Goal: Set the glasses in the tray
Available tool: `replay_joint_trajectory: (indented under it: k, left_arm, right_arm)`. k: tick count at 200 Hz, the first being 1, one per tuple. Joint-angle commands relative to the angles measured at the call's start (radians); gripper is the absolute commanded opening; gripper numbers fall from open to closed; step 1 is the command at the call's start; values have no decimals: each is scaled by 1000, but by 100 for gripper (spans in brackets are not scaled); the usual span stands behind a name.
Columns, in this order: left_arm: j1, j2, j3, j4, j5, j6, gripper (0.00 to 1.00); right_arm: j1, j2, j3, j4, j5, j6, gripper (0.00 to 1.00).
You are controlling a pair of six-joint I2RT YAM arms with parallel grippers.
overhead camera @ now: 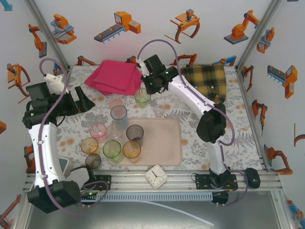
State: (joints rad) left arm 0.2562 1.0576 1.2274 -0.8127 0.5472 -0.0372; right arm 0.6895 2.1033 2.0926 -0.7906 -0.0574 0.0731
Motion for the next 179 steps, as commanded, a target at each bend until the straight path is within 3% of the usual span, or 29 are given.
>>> replay_joint_trajectory:
  k: [1,179]
  left_arm:
    - [5,-21,-15,20,24,2,97]
    - [5,-29,-17,20,30,-7,97]
  right_arm:
    - [22,-55,-43,-13,30,-8,8]
    - [108,-131,-256,83,70,53,8]
